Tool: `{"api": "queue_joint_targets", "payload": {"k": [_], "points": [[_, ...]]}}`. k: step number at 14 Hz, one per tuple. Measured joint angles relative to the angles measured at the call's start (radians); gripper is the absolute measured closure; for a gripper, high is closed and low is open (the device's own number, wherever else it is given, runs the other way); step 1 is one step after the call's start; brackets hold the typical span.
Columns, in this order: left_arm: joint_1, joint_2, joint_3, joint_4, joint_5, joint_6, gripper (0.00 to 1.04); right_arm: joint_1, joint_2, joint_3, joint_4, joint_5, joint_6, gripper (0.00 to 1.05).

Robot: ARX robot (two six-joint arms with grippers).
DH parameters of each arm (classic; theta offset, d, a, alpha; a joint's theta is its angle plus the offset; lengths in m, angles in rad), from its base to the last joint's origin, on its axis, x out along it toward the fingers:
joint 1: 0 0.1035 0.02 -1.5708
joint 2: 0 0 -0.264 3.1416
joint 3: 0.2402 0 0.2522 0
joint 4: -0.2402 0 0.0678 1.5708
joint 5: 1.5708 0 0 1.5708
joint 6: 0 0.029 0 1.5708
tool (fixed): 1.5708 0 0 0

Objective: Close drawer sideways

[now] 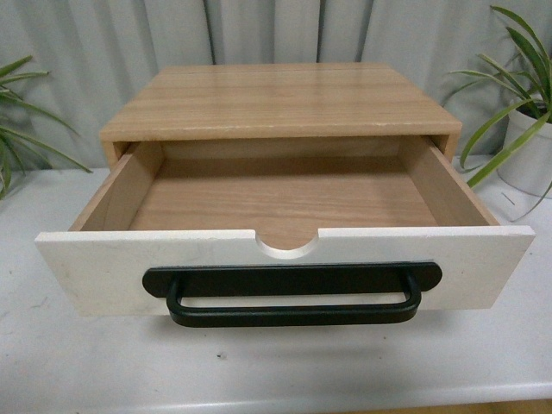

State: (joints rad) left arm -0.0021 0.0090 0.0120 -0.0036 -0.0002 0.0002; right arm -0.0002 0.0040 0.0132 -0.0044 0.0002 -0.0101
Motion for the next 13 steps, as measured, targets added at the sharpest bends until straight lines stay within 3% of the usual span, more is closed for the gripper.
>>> {"api": "queue_joint_targets", "payload": {"k": [4,6,7,8,10,12,13], "points": [[0.0,0.0,0.0,0.0,0.0,0.0,0.07,0.0,0.0,0.0,0.0,0.0,0.0,0.06],[-0.107,0.219,0.153,-0.346,-0.253,-0.169,0.07,-0.006,0.116,0.058,-0.146,0.023,0.129,0.06],[-0.109,0.319,0.211,-0.428,-0.314,-0.259,0.07,-0.027,0.224,0.085,-0.095,0.012,0.203,0.06],[-0.056,0.361,0.225,-0.39,-0.302,-0.278,0.07,-0.027,0.312,0.117,0.006,0.014,0.23,0.06],[-0.002,0.53,0.357,-0.207,-0.227,-0.146,0.07,-0.003,0.585,0.251,0.248,-0.024,0.126,0.06],[-0.113,0.685,0.466,-0.117,-0.192,0.089,0.07,0.071,0.793,0.341,0.426,-0.029,-0.111,0.06],[-0.167,0.739,0.489,-0.092,-0.201,0.208,0.07,0.119,0.847,0.375,0.47,-0.046,-0.298,0.06]]}}
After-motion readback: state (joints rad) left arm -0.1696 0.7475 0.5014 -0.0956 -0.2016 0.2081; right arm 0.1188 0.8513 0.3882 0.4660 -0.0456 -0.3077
